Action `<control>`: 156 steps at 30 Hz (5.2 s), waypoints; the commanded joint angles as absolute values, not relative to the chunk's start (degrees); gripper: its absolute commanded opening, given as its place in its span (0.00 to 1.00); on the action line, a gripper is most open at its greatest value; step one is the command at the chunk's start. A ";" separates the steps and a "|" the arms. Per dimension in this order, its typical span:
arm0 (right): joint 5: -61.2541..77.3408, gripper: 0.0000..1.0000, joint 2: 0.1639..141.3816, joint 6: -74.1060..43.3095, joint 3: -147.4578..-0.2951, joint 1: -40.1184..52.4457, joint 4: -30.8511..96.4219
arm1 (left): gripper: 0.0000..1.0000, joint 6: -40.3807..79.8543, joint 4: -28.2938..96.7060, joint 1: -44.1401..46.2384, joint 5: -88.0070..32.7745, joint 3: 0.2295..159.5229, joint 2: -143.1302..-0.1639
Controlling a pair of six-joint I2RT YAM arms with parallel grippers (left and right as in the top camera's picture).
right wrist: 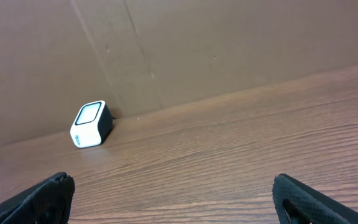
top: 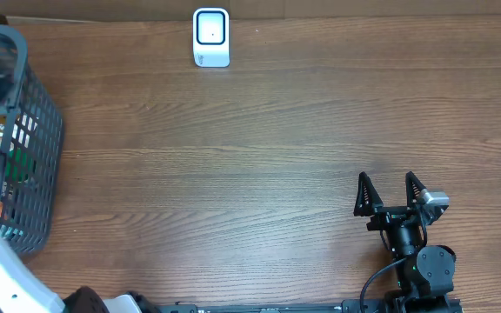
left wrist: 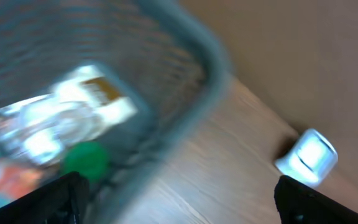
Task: Scan the item barcode
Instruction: 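Move the left gripper over the grey basket and reach inside, then grasp the green-capped jar in the basket with the left gripper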
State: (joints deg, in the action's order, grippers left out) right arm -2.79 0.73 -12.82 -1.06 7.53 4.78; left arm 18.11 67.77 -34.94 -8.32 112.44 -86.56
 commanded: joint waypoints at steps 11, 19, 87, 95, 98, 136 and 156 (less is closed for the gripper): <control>-2.39 1.00 0.16 -11.92 -0.45 7.33 4.54 | 0.96 19.66 75.61 -44.62 -4.10 112.57 -101.60; -2.42 1.00 0.16 -11.92 -0.45 7.33 4.54 | 0.96 18.52 76.99 -44.40 -2.33 112.53 -110.28; -2.42 1.00 0.16 -11.92 -0.45 7.33 4.56 | 0.96 11.97 68.82 -41.71 -2.02 104.38 -114.61; -2.42 1.00 0.16 -11.92 -0.45 7.33 4.56 | 0.99 11.97 71.96 -41.76 -0.51 106.45 -114.39; -2.42 1.00 0.16 -11.92 -0.45 7.33 4.56 | 0.99 12.01 72.40 -41.76 0.23 106.26 -114.41; -2.42 1.00 0.16 -11.92 -0.45 7.33 4.56 | 0.83 12.64 62.19 -41.87 0.16 96.88 -116.88; -2.42 1.00 0.16 -11.92 -0.45 7.33 4.56 | 0.45 14.24 69.91 -41.87 -2.52 107.70 -116.86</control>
